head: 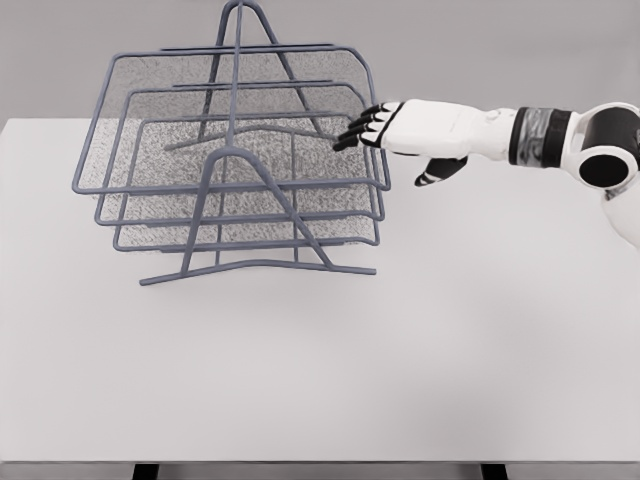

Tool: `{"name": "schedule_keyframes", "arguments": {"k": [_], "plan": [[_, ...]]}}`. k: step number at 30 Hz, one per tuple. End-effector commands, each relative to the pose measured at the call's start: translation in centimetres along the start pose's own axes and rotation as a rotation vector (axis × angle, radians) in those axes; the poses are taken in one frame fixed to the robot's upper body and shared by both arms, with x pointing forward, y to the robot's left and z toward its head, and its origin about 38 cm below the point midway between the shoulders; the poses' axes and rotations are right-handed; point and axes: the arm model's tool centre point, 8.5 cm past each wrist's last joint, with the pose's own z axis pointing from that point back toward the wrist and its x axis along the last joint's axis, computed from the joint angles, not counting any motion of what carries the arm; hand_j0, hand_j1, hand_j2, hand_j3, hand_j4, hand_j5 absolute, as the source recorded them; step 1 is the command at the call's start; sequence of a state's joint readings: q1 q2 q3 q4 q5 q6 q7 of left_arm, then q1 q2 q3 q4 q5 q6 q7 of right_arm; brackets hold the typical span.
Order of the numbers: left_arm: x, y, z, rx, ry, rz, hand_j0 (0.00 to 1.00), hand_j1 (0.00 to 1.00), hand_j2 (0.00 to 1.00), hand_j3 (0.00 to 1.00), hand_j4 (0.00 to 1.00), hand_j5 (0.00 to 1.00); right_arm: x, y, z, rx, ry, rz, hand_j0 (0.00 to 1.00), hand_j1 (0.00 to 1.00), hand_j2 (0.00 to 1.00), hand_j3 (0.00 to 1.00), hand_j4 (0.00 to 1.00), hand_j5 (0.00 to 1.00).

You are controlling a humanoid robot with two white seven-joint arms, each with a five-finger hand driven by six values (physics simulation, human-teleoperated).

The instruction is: Pull out the upper folder box with right arm

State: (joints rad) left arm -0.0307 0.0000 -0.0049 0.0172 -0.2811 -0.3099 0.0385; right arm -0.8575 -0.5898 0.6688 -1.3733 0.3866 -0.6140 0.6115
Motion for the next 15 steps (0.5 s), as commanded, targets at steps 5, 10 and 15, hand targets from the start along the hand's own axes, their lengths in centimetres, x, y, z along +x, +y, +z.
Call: {"name": "schedule_keyframes", "arguments": {"k": [5, 10, 15], "plan": [[0.0, 0.0, 0.0, 0.0, 0.0, 0.001, 1.0, 1.0, 1.0, 1.0, 1.0, 1.0, -0.7, 1.3, 1.2, 0.031, 0.03, -0.019, 1.0, 1.0, 1.0, 1.0, 1.0, 1.0], [0.0, 0.0, 0.0, 0.0, 0.0, 0.001, 1.0, 1.0, 1.0, 1.0, 1.0, 1.0, -1.2, 2.2, 2.6, 0.054, 0.055, -0.024, 1.0, 1.0, 1.0, 1.0, 1.0, 1.0], [0.0, 0.0, 0.0, 0.0, 0.0, 0.001, 1.0, 1.0, 1.0, 1.0, 1.0, 1.0, -1.7, 2.3, 3.9, 0.067, 0.08, -0.021, 1.0, 1.0, 1.0, 1.0, 1.0, 1.0]]}}
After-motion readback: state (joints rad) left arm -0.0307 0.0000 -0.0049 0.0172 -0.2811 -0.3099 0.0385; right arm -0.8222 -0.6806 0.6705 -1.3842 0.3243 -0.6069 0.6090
